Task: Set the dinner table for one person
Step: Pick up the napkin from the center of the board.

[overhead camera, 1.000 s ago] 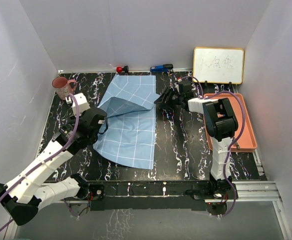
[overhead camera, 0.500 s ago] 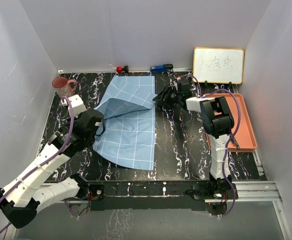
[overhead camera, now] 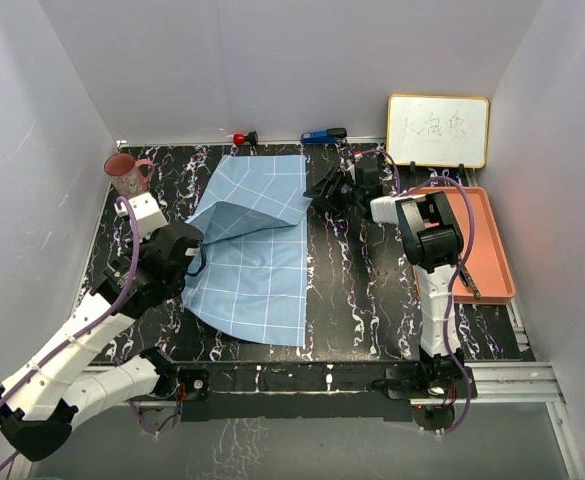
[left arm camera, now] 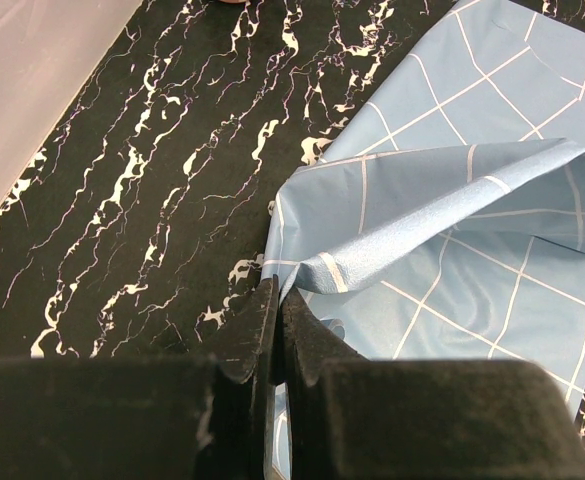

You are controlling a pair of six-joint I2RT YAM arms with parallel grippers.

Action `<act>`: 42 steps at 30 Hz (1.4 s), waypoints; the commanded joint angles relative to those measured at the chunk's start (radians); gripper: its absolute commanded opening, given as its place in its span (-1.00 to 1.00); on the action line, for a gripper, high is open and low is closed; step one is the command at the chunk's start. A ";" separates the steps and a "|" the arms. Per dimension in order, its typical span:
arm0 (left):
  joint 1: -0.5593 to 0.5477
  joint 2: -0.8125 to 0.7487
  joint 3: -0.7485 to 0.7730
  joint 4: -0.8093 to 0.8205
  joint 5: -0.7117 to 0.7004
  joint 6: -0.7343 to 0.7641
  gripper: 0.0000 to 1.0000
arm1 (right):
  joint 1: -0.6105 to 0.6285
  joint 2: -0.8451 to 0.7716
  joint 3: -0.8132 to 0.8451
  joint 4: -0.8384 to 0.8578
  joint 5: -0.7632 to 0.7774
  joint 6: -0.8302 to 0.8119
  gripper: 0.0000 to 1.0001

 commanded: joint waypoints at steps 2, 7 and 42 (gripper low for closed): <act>0.004 -0.002 0.003 -0.015 -0.042 -0.004 -1.00 | 0.005 0.064 -0.021 0.114 -0.015 0.063 -0.08; 0.004 0.003 -0.006 -0.008 -0.035 -0.005 -1.00 | 0.018 0.095 -0.016 0.162 -0.023 0.076 -0.15; 0.005 -0.014 -0.096 0.055 0.011 -0.007 -1.00 | 0.039 0.228 0.151 0.344 -0.122 0.201 -1.00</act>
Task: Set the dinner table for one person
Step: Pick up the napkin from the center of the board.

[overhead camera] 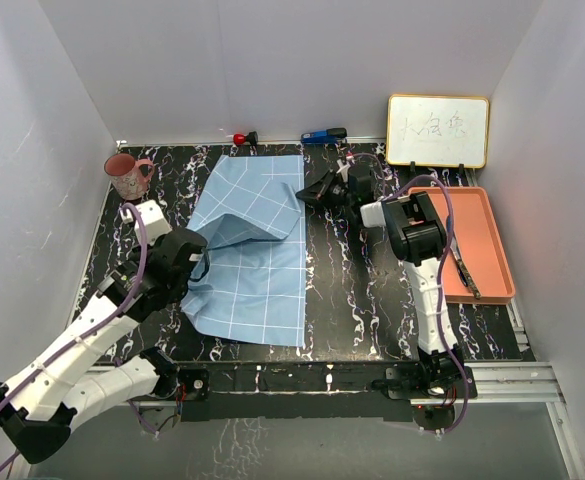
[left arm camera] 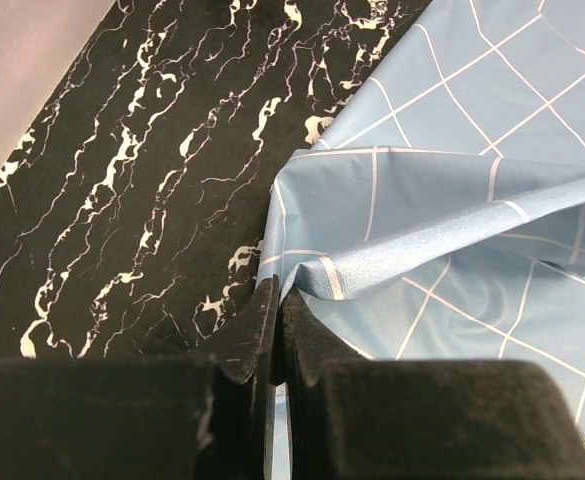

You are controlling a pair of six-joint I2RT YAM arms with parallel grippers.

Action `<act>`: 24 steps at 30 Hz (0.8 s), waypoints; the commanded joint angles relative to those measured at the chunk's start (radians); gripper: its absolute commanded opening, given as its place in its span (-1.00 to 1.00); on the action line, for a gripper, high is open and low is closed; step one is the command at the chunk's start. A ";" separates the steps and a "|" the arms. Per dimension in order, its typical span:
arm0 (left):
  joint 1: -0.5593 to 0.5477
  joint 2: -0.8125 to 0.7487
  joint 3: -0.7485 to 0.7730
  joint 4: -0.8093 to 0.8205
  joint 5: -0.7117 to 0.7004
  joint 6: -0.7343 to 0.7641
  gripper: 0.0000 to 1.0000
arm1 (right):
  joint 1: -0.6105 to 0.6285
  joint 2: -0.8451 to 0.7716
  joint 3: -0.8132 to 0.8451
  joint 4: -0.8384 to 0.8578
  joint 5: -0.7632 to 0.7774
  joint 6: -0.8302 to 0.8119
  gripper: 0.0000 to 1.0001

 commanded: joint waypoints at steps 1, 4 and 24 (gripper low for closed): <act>0.005 0.009 -0.017 0.033 0.001 0.013 -1.00 | 0.018 0.057 0.076 0.046 -0.041 0.037 -1.00; 0.005 0.022 -0.025 0.050 0.012 0.019 -1.00 | 0.031 0.074 0.099 0.055 -0.069 0.043 -1.00; 0.007 0.077 -0.052 0.132 0.067 0.053 -1.00 | 0.054 0.008 0.100 -0.097 -0.152 -0.138 -0.02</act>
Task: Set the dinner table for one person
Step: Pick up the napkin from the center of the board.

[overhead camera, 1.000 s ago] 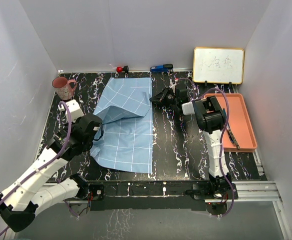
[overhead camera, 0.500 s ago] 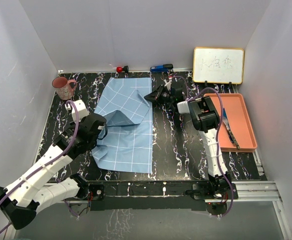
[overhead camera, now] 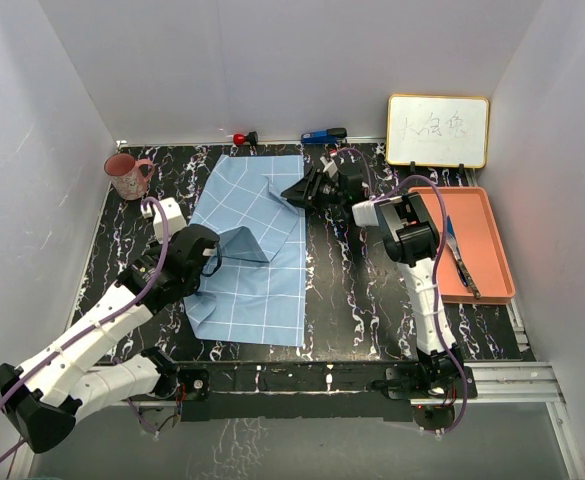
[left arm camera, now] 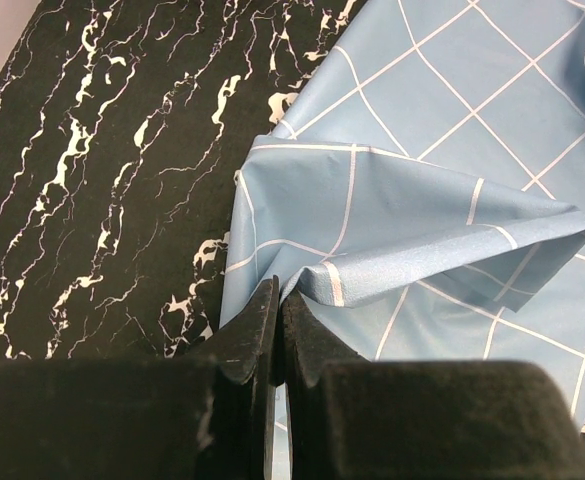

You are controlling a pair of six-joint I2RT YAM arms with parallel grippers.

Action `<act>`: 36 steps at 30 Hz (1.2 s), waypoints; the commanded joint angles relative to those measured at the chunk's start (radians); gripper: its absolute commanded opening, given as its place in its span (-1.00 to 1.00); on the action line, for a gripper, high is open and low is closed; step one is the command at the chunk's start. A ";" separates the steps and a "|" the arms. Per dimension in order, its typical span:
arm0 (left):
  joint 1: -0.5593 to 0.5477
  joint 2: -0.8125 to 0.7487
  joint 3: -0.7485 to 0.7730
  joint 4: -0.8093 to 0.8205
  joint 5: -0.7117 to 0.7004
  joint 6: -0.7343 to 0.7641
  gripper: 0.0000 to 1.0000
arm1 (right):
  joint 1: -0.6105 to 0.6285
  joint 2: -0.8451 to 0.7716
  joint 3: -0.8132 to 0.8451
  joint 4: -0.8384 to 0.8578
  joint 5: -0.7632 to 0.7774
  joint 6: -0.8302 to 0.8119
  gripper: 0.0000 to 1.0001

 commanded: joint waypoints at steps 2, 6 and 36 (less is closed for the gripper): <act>0.007 0.000 0.000 0.000 -0.001 0.015 -1.00 | 0.009 -0.039 0.015 -0.177 -0.020 -0.165 -0.02; 0.007 0.007 0.007 -0.019 -0.006 0.010 -1.00 | 0.009 -0.075 0.006 -0.324 0.006 -0.292 -0.01; 0.006 -0.021 -0.005 -0.046 -0.036 -0.014 -1.00 | 0.009 -0.274 0.065 -0.710 0.346 -0.510 0.00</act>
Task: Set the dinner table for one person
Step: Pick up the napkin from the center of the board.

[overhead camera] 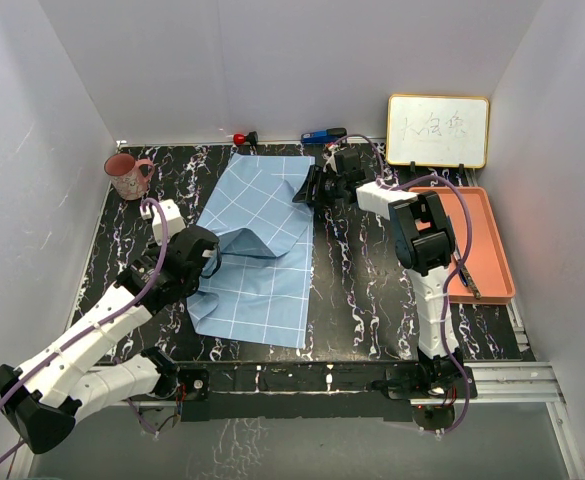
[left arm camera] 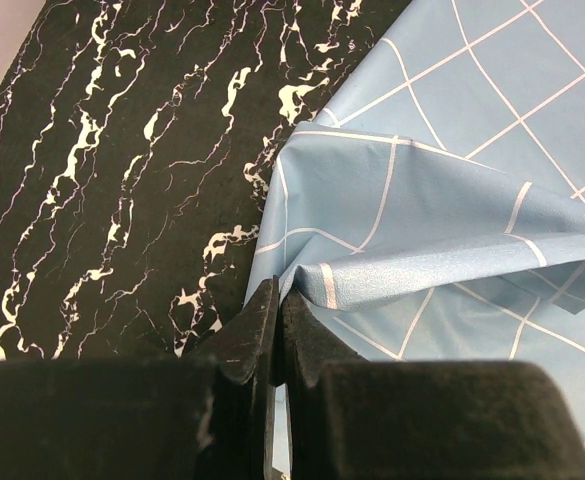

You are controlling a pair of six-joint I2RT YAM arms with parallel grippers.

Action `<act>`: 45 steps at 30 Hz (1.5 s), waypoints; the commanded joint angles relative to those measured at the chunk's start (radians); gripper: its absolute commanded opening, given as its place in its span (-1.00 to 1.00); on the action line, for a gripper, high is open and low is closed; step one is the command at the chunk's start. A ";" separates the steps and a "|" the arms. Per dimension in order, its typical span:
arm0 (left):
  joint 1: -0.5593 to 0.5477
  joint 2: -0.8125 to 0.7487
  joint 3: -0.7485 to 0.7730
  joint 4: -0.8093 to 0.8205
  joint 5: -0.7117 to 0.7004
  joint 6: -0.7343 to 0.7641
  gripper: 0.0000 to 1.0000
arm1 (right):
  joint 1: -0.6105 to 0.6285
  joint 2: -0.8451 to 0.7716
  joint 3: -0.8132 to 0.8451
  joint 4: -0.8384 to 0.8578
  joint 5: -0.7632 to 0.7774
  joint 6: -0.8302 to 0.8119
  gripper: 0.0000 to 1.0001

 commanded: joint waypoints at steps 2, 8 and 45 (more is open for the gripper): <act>0.006 -0.013 -0.004 -0.023 -0.037 -0.008 -1.00 | -0.006 -0.051 0.019 -0.002 0.051 -0.015 0.00; 0.007 -0.009 0.001 -0.041 -0.042 -0.010 -1.00 | -0.007 -0.038 -0.008 -0.015 0.043 -0.011 0.00; 0.009 0.079 0.225 0.358 -0.173 0.459 -1.00 | -0.012 -0.176 0.252 -0.047 0.058 -0.067 -1.00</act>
